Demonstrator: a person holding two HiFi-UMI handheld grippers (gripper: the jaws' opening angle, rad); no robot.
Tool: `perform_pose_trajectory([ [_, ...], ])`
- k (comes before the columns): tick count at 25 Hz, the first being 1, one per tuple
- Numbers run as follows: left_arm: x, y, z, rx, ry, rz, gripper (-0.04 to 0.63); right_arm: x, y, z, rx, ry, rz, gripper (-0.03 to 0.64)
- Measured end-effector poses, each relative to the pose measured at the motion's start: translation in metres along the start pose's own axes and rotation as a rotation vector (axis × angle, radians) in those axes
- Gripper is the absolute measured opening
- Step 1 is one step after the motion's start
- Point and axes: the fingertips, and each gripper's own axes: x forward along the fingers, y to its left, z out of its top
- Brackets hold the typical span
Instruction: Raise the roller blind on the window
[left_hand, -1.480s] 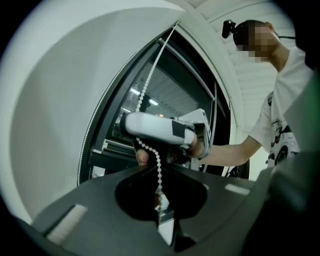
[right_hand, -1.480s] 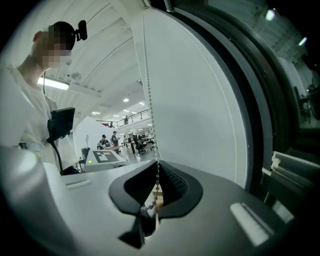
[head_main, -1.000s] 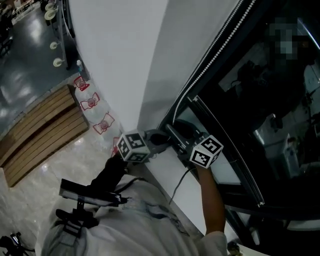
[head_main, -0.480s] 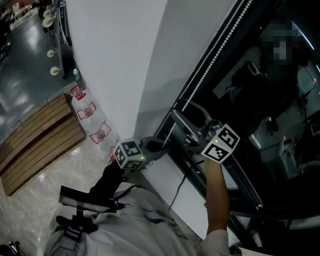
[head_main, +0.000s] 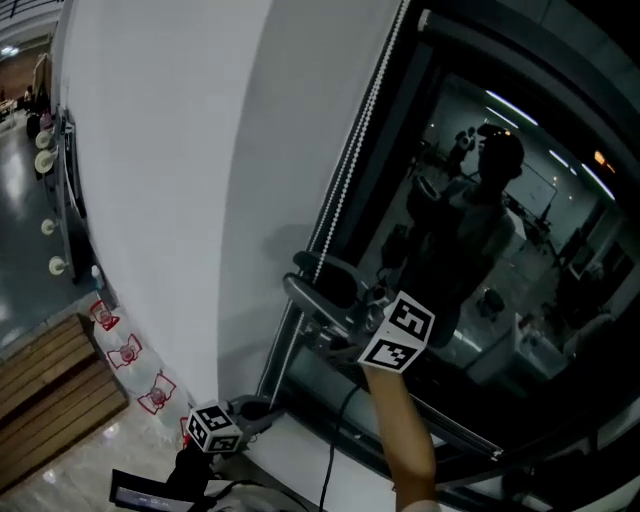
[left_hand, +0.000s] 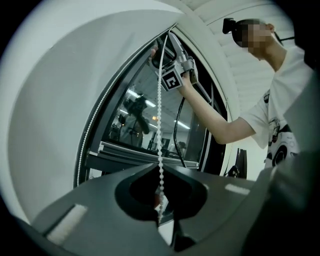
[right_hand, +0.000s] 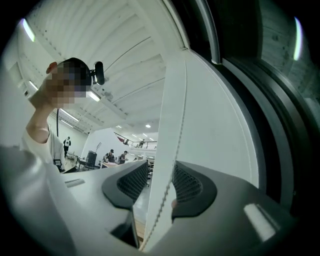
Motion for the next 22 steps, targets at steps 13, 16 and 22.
perform_pose_trajectory([
  [13,0.006,-0.003,-0.005,-0.006,-0.003,-0.012,-0.002,0.012,-0.018,0.115,-0.072,-0.125,-0.034,0.014],
  [16,0.004,-0.001,-0.007,-0.011,-0.002,-0.01,-0.002,0.01,-0.02,0.113,-0.031,-0.136,-0.046,0.012],
  [22,0.007,0.0,-0.011,-0.005,0.004,-0.017,-0.002,-0.004,-0.019,0.108,-0.015,-0.168,-0.073,0.011],
])
